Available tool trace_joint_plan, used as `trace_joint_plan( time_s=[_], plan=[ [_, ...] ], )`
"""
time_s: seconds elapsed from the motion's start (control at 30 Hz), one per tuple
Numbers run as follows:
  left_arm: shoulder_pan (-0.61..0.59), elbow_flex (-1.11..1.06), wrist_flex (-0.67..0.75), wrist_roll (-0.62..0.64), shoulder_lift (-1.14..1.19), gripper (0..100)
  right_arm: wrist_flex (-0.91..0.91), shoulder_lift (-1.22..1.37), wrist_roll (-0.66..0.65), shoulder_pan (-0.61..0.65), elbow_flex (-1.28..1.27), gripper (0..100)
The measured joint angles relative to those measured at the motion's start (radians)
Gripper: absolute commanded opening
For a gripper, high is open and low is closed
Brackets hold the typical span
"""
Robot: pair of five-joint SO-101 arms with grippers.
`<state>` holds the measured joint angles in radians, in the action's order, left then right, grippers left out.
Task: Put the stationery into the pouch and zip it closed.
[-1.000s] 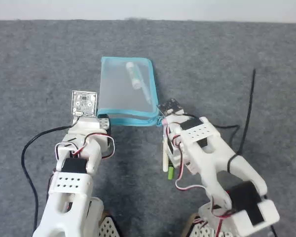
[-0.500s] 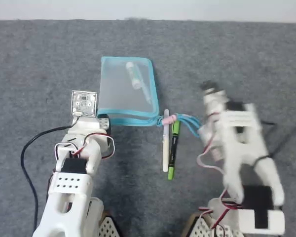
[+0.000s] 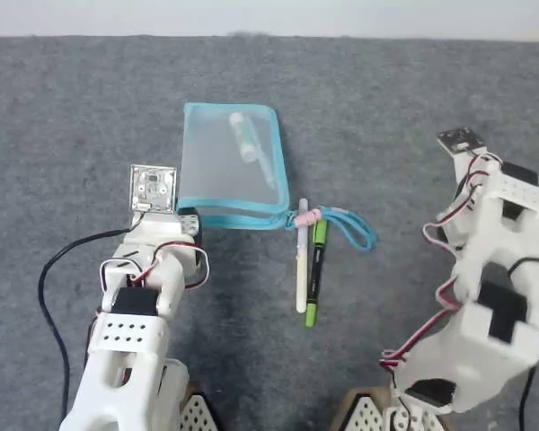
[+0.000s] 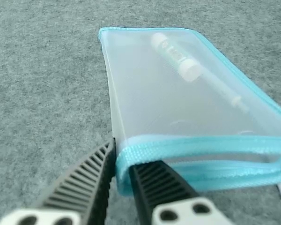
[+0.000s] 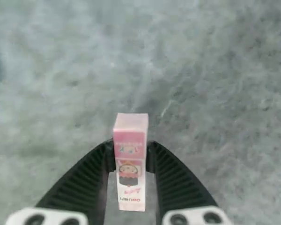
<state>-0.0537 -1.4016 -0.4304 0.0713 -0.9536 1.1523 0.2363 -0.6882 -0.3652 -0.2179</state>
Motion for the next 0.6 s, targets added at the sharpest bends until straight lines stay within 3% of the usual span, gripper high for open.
trace_joint_plan(
  time_s=[0.13, 0.37, 0.6],
  plan=[
    [0.0, 0.0, 0.0, 0.0, 0.0, 1, -0.003, 0.025, 0.002, 0.0, 0.041, 3.4],
    [0.0, 0.0, 0.0, 0.0, 0.0, 1, 0.044, 0.025, 0.006, 0.0, 0.068, 25.2],
    [0.0, 0.0, 0.0, 0.0, 0.0, 1, 0.044, -0.011, 0.006, 0.002, 0.068, 27.0]
  ],
)
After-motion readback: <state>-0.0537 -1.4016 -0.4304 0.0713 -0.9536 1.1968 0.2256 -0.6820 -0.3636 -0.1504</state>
